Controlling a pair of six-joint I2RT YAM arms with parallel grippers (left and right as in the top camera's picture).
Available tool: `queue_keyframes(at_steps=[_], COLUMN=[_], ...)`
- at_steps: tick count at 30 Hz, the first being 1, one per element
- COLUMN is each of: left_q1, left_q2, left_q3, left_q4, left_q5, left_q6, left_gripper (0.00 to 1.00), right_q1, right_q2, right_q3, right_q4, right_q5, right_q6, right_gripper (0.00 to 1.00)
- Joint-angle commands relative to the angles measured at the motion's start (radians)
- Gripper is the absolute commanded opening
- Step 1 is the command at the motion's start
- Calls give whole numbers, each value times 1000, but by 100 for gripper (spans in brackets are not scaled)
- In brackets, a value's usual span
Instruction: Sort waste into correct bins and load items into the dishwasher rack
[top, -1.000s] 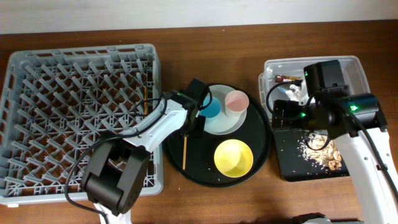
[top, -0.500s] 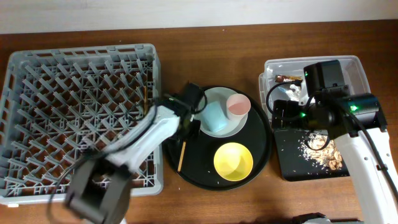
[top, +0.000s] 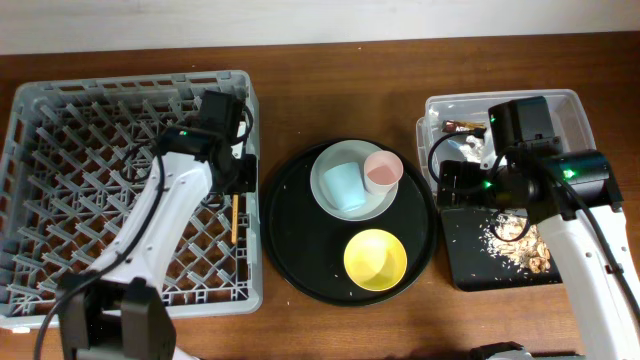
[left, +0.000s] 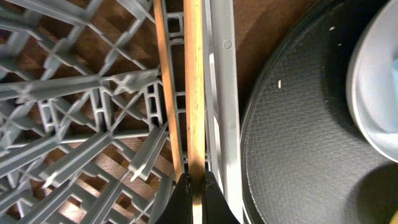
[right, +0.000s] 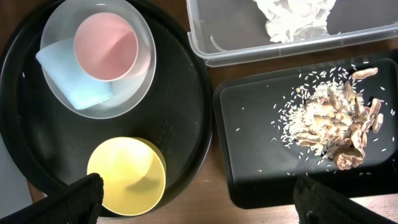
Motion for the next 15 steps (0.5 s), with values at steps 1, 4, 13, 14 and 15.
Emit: queue_keyframes(at_steps=[1,4,13,14,15], left_q1=[4,3,3,3,3], left_q2=[34,32,-417,-487,-527], left_q3=[0,1,26,26,26], left_q4=[6,8,-169,-220,-255], left_q5=[-11,-3,249,248,249], left_q6=[19,19,16,10,-11], left_gripper=[37,64,72,72,72], right_q1=[-3,-3,-3,-3,-3], right_q2=[-4,-4,-3,-3,-3], right_q3=[5,5,5,5,5], right_q4=[0,0,1,24,34], right_q5=[9,9,8,-67,-152], right_q6=[0,0,1,36,34], right_gripper=[99,99,99,99,99])
